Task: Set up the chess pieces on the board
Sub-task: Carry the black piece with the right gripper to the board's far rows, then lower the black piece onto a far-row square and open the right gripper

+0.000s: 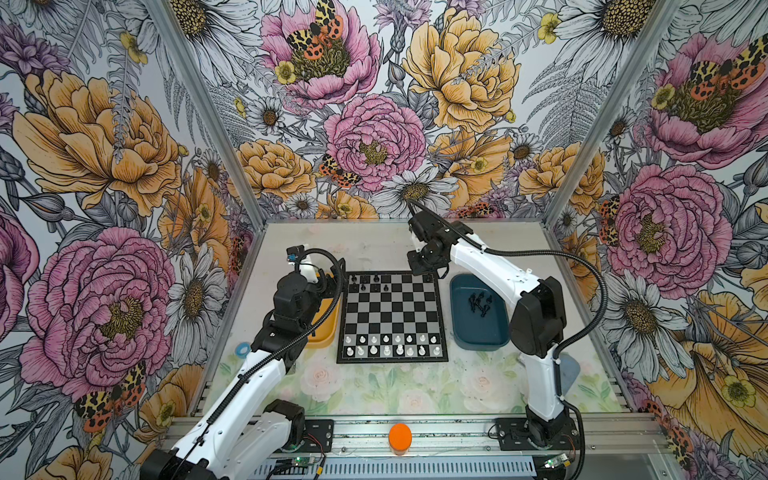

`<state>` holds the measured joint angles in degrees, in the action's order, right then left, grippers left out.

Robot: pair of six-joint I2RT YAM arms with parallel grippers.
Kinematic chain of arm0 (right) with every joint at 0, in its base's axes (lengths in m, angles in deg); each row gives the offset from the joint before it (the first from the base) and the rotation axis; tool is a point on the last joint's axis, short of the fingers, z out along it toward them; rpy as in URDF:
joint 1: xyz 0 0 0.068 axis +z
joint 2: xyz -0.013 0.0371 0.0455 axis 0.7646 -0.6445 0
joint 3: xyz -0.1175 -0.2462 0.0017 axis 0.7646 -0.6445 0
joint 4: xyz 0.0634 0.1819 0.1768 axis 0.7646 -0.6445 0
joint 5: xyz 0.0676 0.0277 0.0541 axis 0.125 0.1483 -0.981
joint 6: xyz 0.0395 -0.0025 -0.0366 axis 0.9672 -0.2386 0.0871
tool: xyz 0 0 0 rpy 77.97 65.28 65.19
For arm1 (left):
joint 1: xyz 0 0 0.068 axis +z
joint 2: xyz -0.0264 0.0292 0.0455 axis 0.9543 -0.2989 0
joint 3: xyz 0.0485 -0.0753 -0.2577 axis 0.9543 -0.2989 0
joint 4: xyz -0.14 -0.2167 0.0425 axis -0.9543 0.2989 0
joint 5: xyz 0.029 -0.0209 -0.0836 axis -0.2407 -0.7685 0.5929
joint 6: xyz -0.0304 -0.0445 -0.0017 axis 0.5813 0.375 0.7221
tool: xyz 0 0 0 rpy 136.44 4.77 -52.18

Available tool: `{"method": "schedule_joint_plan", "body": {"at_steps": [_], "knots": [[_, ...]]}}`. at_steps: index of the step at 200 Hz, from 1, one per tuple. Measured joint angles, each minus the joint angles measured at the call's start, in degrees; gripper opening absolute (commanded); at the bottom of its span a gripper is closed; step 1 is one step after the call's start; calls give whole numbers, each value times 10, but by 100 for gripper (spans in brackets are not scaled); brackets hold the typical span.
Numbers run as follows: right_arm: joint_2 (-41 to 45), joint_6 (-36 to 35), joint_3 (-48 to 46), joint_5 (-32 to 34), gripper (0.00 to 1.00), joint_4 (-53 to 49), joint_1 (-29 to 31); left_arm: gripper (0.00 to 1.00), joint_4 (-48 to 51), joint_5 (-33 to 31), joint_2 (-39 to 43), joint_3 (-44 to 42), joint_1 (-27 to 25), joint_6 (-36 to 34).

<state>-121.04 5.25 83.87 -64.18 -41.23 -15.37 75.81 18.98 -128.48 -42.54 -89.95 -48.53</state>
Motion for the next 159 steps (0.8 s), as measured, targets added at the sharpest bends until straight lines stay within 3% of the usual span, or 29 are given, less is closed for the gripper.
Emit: {"method": "schedule_joint_plan", "body": {"at_steps": [51, 159], "knots": [[-93, -1, 46, -24, 0, -18, 29, 96, 1, -4, 9, -5, 7, -2], [-157, -1, 119, -24, 0, -24, 34, 96, 1, -4, 8, -5, 13, -4]]}}
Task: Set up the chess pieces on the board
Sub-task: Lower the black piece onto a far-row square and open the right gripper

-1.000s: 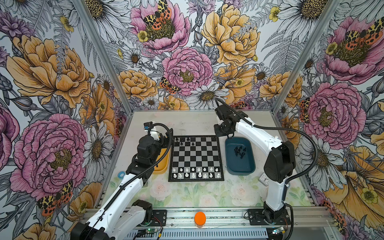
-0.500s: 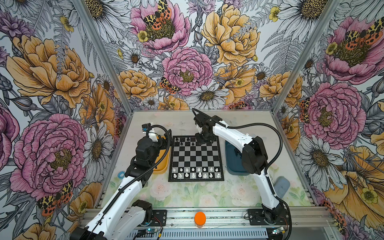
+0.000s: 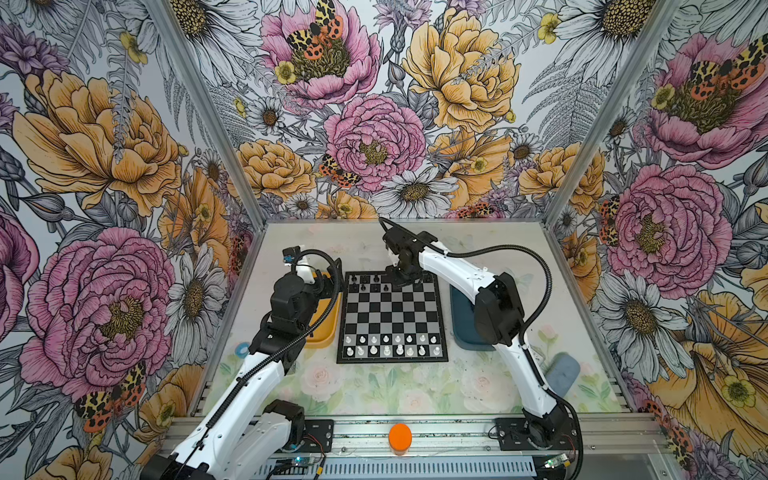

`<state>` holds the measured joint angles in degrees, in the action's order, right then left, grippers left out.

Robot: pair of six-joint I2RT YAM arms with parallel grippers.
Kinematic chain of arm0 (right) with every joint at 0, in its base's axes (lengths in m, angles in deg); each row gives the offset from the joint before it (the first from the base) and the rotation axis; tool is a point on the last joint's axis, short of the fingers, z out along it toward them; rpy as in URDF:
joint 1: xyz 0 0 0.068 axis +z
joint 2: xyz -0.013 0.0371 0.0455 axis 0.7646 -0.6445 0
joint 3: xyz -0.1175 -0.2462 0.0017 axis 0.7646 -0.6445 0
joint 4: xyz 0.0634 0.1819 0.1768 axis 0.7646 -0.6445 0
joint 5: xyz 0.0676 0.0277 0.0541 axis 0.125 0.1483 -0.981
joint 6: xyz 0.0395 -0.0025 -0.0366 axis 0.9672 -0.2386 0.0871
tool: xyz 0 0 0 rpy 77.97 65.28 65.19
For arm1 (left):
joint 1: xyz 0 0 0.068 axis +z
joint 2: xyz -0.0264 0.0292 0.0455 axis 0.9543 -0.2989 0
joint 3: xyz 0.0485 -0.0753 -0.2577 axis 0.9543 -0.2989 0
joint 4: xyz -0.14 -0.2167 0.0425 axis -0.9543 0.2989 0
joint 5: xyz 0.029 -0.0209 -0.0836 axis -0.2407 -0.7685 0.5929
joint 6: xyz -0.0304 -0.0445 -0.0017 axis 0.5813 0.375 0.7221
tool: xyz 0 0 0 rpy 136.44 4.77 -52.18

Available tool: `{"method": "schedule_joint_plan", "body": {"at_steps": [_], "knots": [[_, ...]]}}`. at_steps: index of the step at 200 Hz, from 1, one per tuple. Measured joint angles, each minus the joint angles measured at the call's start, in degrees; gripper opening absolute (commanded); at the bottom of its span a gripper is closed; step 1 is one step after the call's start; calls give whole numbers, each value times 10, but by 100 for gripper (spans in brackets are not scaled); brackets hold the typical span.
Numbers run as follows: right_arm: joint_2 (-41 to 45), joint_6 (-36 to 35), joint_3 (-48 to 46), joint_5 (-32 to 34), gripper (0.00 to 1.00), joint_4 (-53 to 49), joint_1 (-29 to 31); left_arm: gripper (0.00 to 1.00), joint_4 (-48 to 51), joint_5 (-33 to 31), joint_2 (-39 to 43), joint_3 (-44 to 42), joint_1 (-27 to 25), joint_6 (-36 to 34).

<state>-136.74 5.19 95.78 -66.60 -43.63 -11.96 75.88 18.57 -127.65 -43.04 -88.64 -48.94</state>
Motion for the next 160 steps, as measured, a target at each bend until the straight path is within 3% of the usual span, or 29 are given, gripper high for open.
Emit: {"method": "schedule_joint_plan", "body": {"at_steps": [160], "knots": [[-47, -10, 47, 24, 0, -24, -1, 96, 0, 0, -1, 0, 5, 0]]}}
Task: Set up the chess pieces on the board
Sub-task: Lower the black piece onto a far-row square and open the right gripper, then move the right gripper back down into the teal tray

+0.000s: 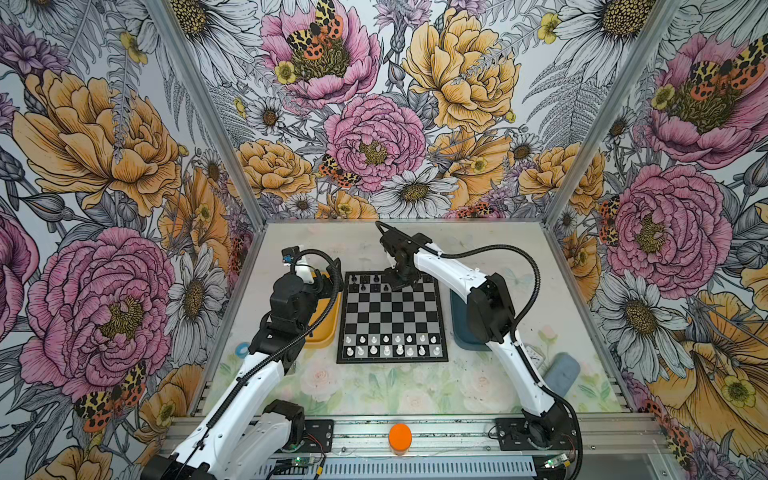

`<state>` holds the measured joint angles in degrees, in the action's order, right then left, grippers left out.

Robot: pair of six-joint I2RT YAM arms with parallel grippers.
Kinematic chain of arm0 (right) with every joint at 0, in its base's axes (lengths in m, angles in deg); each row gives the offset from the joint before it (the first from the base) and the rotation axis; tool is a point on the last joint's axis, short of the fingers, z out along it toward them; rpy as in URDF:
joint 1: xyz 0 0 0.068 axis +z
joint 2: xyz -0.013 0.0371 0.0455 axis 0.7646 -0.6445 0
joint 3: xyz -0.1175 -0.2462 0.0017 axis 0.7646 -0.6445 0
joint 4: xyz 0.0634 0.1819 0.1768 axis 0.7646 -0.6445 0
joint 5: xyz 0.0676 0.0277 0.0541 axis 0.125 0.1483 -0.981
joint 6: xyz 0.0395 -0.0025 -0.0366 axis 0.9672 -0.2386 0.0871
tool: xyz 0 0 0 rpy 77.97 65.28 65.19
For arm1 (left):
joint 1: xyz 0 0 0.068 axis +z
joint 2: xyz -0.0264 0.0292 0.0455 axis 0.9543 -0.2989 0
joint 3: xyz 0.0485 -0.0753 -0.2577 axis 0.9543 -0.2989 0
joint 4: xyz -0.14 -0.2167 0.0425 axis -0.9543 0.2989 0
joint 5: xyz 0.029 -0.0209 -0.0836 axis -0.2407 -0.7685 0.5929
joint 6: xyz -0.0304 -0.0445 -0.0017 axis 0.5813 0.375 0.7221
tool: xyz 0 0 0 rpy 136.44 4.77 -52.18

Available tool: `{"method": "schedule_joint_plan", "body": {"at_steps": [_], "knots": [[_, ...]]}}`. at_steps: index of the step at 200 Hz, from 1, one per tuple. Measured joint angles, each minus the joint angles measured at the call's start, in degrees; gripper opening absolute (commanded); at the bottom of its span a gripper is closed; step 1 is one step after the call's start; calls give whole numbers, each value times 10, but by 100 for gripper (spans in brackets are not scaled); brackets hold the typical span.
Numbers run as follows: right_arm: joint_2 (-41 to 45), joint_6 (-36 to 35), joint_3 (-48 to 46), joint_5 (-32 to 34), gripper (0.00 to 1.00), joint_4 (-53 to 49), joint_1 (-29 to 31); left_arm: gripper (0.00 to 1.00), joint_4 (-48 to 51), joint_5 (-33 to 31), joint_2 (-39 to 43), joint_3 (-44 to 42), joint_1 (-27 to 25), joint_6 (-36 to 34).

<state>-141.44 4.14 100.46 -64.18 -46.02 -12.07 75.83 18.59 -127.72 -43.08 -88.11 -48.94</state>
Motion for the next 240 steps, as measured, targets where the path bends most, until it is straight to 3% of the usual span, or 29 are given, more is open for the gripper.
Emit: {"method": "schedule_joint_plan", "body": {"at_steps": [22, 33, 68, 99, 186, 240], "knots": [[-3, 0, 6, 0, 0, -1, 0, 96, 0, 0, 0, 0, 0, 0], [-5, 0, 7, 0, 9, -2, 0, 96, 0, 0, 0, 0, 0, 0], [-5, 1, 9, 0, 25, -2, 0, 96, 0, 0, 0, 0, 0, 0], [-5, -1, 9, 0, 34, -2, 0, 96, 0, 0, 0, 0, 0, 0], [16, -1, 9, 4, 38, -3, -5, 96, 0, 0, 0, 0, 0, 0], [152, -13, -47, 37, 38, 3, -39, 96, 0, 0, 0, 0, 0, 0]]}}
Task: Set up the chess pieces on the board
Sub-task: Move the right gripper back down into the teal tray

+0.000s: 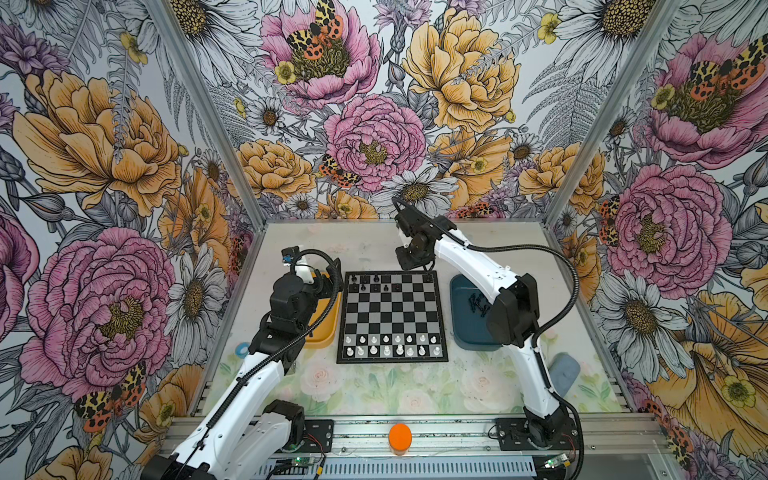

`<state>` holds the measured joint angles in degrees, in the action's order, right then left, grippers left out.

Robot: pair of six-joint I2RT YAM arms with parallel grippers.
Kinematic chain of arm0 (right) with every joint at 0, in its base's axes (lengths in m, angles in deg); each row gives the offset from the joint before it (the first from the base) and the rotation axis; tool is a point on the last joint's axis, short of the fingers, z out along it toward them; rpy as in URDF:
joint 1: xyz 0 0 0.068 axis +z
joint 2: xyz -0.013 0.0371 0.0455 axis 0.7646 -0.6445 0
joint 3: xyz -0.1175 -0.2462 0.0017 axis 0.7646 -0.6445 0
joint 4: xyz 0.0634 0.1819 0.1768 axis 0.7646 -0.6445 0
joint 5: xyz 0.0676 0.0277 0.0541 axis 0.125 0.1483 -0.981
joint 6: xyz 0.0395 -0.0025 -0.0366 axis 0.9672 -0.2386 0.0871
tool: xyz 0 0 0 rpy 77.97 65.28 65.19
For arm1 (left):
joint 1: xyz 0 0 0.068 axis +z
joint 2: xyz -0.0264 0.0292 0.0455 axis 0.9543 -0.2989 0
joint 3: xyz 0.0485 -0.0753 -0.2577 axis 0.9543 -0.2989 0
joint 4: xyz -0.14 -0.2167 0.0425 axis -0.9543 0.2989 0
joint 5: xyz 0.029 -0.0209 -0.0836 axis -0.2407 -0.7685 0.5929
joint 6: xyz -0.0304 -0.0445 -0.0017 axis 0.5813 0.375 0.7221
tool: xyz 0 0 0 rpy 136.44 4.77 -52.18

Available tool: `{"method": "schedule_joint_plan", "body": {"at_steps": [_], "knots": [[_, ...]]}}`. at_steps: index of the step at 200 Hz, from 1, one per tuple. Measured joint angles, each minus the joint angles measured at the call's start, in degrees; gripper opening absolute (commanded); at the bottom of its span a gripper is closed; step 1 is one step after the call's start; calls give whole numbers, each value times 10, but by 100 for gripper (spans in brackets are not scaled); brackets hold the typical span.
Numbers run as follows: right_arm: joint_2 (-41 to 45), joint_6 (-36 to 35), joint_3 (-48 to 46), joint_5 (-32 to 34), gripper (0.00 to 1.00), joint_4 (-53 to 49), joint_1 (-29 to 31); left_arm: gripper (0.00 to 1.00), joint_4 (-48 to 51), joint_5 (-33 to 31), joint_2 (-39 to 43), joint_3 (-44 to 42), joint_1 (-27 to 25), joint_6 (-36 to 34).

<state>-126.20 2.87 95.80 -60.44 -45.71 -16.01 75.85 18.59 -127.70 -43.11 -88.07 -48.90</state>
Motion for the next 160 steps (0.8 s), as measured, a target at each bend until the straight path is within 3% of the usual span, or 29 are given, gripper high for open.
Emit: {"method": "schedule_joint_plan", "body": {"at_steps": [70, 115, 160], "knots": [[212, 4, -304, 59, 37, 48, -115, 95, -2, 7, -14, 0, 0, 11], [230, 13, -420, 45, 29, 85, -157, 95, -2, 14, -35, 0, -9, 13], [220, 13, -448, 17, 27, 120, -177, 95, -2, 16, -44, 7, -20, 13]]}}
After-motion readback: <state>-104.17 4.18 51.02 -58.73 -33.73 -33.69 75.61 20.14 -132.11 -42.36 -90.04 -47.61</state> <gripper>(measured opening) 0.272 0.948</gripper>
